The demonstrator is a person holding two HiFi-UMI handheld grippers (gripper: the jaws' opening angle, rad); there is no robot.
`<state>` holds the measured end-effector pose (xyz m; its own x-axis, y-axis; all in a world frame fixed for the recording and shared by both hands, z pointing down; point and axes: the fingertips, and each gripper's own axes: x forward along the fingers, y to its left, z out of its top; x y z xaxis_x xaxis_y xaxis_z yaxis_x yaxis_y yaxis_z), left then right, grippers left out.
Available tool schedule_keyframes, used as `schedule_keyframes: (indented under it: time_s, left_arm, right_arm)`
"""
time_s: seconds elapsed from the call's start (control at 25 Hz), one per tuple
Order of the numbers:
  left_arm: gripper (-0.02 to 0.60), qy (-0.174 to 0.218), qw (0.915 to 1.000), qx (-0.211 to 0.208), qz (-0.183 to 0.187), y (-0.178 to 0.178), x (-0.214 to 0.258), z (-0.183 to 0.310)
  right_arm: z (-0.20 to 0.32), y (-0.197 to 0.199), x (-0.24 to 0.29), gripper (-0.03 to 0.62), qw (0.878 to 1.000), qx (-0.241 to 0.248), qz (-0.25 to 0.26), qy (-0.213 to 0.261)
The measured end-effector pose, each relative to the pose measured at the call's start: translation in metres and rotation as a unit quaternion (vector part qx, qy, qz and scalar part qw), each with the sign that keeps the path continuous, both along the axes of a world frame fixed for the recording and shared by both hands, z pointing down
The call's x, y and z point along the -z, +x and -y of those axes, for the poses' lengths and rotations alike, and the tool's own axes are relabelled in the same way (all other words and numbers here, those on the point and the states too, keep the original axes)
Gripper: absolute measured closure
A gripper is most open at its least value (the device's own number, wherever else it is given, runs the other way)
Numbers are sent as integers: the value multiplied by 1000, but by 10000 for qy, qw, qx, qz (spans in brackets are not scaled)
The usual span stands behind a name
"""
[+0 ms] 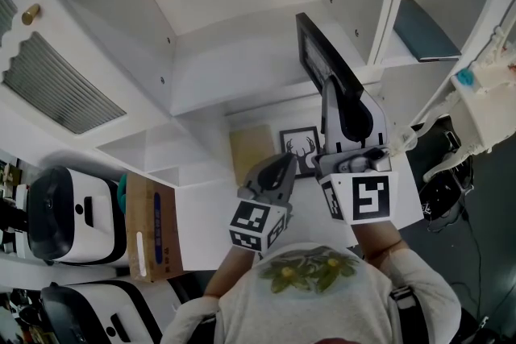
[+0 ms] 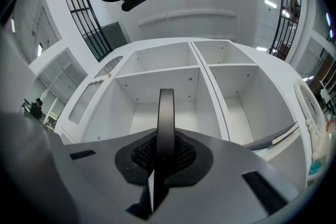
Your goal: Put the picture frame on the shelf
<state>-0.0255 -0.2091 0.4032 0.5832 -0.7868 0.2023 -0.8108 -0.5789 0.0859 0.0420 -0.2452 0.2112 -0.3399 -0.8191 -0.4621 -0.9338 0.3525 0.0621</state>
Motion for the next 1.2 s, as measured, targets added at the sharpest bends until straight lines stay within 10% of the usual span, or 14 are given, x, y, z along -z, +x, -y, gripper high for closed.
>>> schedule_keyframes:
  time_s: [1.2]
  left_arm:
    - [548, -52, 10000, 61, -11, -6, -7, 13]
  right_arm:
    - [40, -12, 4, 557, 9999, -52, 5, -113]
